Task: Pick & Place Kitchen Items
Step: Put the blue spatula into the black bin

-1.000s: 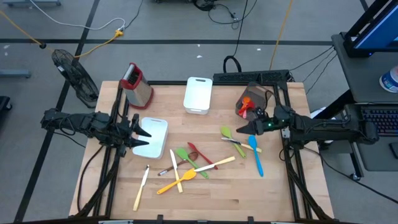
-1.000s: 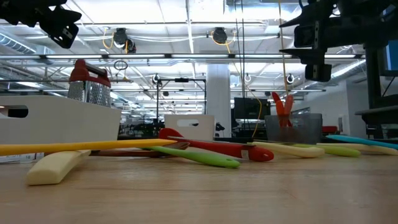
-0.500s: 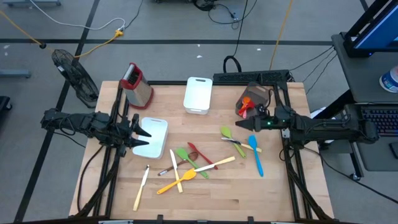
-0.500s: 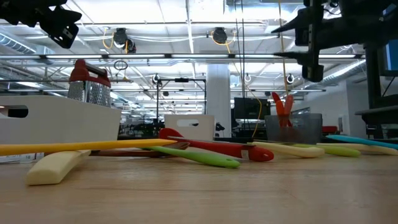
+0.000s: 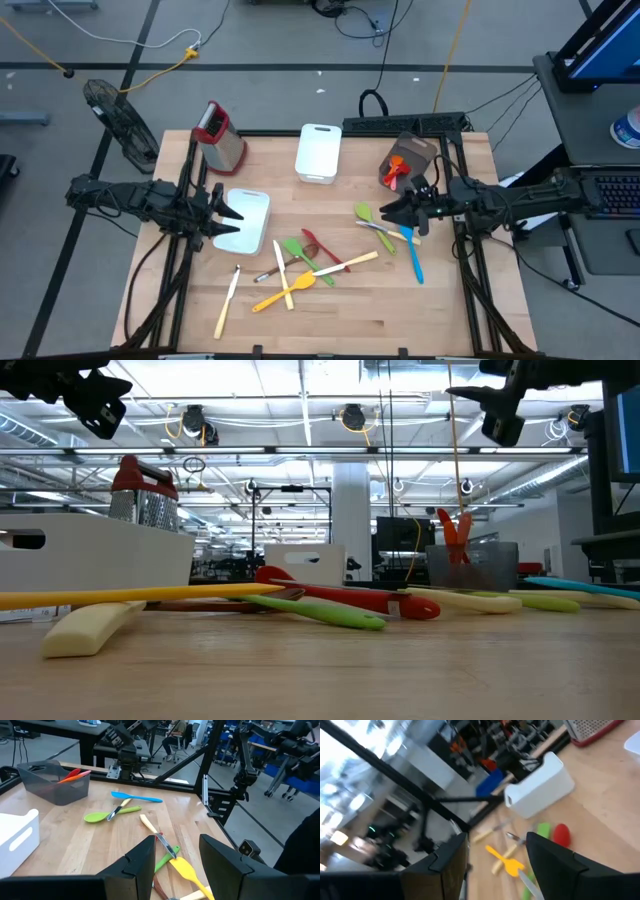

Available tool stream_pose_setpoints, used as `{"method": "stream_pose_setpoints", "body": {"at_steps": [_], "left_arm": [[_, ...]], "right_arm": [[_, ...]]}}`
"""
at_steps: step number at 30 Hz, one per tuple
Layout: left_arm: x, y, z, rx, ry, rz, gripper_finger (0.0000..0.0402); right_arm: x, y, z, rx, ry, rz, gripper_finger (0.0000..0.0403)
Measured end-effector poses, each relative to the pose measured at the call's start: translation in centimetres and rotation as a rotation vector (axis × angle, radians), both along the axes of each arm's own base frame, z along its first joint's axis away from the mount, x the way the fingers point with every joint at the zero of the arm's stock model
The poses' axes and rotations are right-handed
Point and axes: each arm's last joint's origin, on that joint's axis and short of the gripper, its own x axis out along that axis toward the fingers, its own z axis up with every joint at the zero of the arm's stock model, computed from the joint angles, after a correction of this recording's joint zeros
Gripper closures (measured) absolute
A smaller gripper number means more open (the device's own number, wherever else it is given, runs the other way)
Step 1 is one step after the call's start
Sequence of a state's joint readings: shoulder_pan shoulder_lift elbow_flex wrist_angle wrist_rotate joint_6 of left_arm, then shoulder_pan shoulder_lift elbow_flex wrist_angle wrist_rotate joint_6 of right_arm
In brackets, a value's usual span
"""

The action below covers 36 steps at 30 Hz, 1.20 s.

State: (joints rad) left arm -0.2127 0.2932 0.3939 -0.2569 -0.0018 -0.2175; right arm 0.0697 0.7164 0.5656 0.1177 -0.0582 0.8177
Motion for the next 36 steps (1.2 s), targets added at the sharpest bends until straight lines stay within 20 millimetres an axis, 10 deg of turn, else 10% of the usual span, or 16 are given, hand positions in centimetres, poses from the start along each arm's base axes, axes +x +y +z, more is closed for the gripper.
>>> {"method": "stream_pose_setpoints", "body": {"at_steps": [15, 36], "left_arm": [[0.0, 0.0, 0.0, -0.057, 0.013, 0.01, 0.0245], [0.0, 0.0, 0.0, -0.071, 0.016, 0.012, 0.0245]], "right_arm": [[0.9, 3.0, -2.2, -0.216, 0.773, 0.151, 0.0206], [0.5, 5.7, -6.8, 0.06, 1.356, 0.03, 0.0206]]}}
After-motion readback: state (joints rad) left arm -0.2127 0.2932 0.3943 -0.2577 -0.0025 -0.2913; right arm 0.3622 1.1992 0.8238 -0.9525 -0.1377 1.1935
